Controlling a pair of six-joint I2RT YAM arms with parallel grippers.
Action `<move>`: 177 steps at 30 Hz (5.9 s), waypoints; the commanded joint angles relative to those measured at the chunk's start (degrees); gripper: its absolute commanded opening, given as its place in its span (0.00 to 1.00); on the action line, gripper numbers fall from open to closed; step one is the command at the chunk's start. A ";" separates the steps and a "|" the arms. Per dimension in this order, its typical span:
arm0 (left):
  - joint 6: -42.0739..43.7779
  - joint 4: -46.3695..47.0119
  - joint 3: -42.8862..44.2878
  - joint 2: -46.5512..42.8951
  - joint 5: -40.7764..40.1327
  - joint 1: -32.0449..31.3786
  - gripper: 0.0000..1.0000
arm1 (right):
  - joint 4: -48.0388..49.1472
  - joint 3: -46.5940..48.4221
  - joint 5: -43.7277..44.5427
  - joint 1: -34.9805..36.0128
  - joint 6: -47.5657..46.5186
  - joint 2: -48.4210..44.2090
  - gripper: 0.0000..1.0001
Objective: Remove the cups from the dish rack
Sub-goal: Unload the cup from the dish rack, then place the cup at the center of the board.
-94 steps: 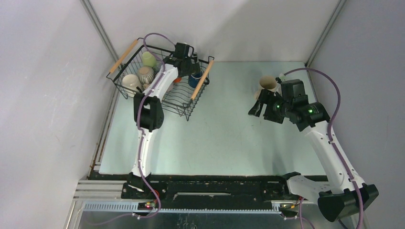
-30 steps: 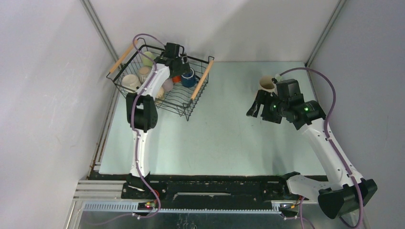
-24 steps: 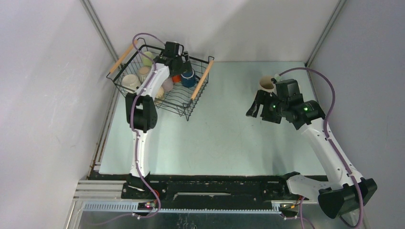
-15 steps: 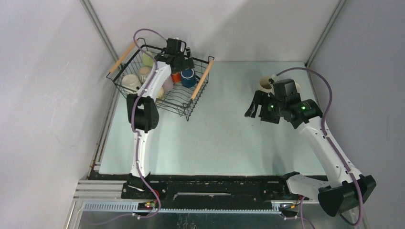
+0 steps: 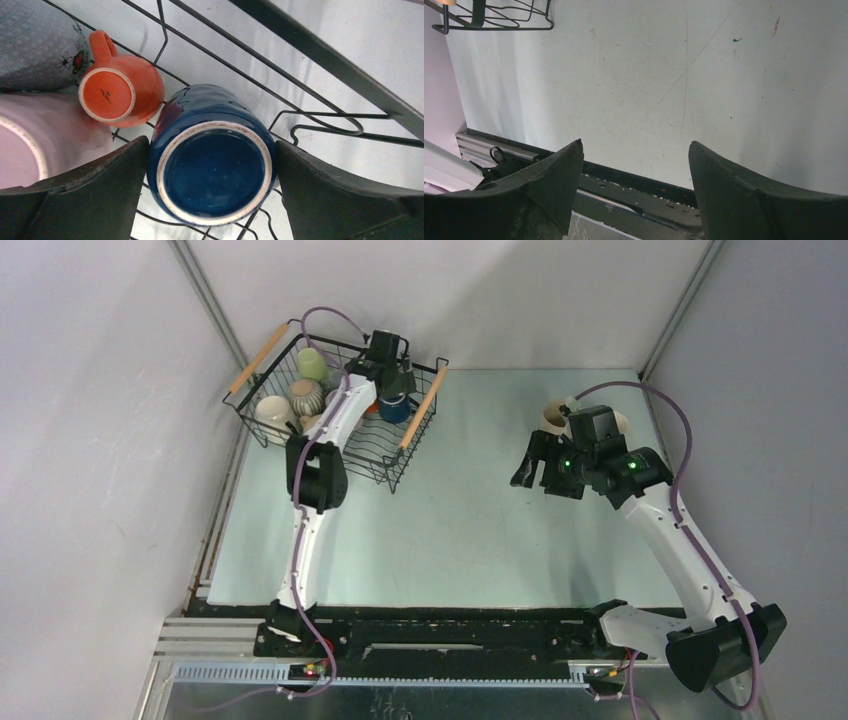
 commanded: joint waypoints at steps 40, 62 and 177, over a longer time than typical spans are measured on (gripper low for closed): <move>7.65 -7.97 1.80 -10.44 4.53 1.32 0.17 | 5.88 0.11 -0.51 5.46 -0.07 4.14 0.84; 7.19 -12.91 -0.89 -19.50 7.00 2.05 0.11 | 18.88 0.31 -6.03 7.84 2.74 8.85 0.85; -33.88 21.93 -40.45 -52.67 49.45 0.63 0.75 | 87.86 -3.01 -14.12 11.68 19.52 13.89 0.00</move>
